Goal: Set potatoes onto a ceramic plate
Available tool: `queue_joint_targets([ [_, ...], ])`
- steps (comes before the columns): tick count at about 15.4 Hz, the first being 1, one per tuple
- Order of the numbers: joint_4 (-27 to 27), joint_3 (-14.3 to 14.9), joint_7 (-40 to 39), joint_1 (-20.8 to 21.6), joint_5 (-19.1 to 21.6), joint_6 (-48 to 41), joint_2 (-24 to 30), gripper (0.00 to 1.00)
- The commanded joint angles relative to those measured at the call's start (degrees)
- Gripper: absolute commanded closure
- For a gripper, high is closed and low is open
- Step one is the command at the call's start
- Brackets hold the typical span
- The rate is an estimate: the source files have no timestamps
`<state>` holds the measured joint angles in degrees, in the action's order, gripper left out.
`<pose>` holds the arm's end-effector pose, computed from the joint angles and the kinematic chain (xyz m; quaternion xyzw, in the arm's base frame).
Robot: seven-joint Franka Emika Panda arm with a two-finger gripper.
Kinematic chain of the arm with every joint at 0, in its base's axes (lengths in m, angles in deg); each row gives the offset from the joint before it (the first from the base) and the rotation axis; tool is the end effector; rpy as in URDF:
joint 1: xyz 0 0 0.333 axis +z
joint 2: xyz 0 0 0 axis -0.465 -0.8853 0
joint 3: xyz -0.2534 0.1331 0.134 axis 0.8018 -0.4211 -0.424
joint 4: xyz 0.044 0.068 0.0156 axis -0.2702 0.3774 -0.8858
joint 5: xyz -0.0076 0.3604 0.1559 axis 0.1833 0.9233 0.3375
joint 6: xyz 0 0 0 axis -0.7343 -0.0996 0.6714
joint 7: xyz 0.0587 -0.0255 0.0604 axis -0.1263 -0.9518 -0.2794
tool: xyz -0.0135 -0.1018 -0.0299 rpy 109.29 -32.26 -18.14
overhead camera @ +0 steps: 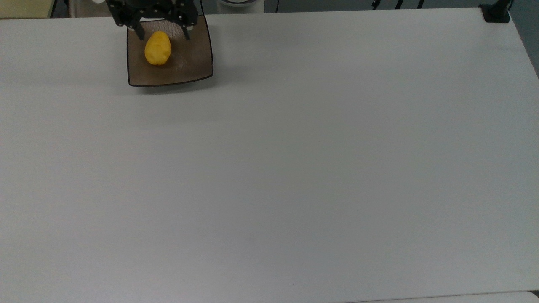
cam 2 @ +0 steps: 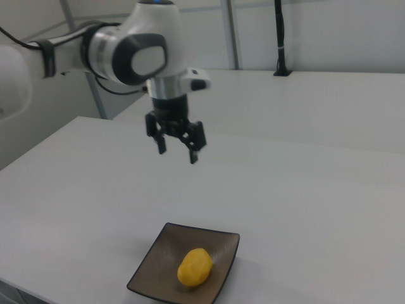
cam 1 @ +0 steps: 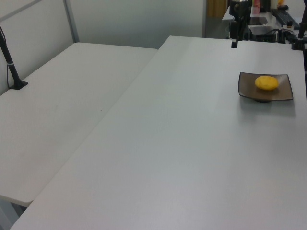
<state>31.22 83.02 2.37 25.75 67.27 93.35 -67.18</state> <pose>0.5671 -0.0641 0.5437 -0.9993 -0.0173 0.0185 0.0269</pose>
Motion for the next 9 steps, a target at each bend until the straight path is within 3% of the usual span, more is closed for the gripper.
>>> queue_joint_targets([
  [1, -0.2, -5.7, 5.6, 0.2, -4.1, -5.2, 3.6, 0.00],
  [4, -0.2, -7.1, 5.7, 2.0, -4.1, -5.3, 6.0, 0.00],
  [9, 0.1, -7.3, 9.7, 4.8, -4.1, -2.1, 4.9, 0.00],
])
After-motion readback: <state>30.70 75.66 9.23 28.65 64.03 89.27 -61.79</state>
